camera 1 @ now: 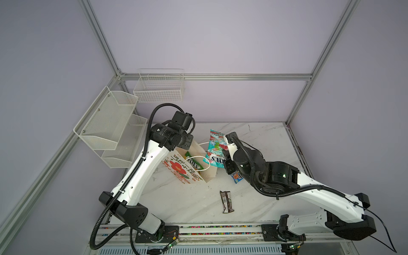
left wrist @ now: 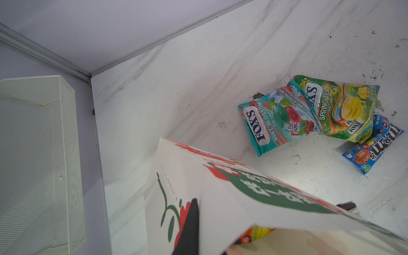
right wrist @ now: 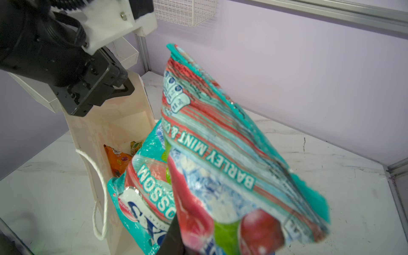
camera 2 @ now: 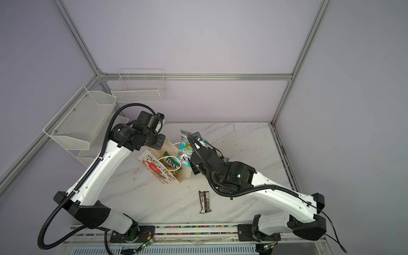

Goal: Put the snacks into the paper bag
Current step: 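Carry the teal bag with the right gripper toward the paper bag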

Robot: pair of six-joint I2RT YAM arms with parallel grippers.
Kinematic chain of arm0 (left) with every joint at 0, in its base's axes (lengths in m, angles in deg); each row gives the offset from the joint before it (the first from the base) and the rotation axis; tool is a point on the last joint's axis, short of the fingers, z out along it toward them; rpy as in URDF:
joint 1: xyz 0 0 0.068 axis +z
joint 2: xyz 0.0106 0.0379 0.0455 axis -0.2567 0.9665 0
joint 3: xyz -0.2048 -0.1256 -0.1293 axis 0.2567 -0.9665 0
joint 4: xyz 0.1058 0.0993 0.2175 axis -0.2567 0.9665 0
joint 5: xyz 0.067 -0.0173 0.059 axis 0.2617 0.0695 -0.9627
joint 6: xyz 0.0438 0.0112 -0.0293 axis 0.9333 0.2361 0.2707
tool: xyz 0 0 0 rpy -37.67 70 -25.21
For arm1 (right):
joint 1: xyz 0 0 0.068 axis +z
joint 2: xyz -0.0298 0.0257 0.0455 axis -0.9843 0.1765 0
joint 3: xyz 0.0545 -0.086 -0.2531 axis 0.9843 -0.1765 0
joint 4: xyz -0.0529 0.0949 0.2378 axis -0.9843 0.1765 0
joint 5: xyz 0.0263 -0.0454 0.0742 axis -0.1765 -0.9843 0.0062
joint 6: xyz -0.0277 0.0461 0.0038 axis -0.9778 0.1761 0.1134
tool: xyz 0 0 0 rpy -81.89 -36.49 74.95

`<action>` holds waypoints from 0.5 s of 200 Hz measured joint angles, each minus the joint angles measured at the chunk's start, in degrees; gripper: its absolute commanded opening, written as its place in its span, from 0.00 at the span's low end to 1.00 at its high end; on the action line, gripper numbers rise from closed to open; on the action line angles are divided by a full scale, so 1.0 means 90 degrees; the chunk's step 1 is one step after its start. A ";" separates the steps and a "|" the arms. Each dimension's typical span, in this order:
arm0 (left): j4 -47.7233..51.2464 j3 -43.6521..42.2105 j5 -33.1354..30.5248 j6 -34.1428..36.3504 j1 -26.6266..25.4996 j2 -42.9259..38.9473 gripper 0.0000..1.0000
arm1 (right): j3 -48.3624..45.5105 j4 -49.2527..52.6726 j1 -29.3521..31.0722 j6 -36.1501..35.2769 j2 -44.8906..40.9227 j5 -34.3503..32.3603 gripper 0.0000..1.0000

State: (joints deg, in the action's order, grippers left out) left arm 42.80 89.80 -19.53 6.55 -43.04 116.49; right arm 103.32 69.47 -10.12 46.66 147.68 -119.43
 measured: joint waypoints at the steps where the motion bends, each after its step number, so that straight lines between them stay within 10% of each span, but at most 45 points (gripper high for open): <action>1: 0.0000 0.0000 0.0000 0.0000 0.0000 0.0000 0.00 | 0.0007 0.0002 0.0015 0.0000 0.0010 -0.0032 0.00; 100: 0.0002 0.0000 0.0000 -0.0002 0.0000 0.0000 0.00 | 0.0406 0.0255 0.0801 -0.0138 0.0818 -0.1676 0.00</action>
State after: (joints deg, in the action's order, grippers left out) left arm 42.82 89.80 -19.53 6.53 -43.04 116.49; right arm 106.97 71.76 -2.91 45.41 155.04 -134.52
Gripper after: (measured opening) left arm 0.047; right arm 0.205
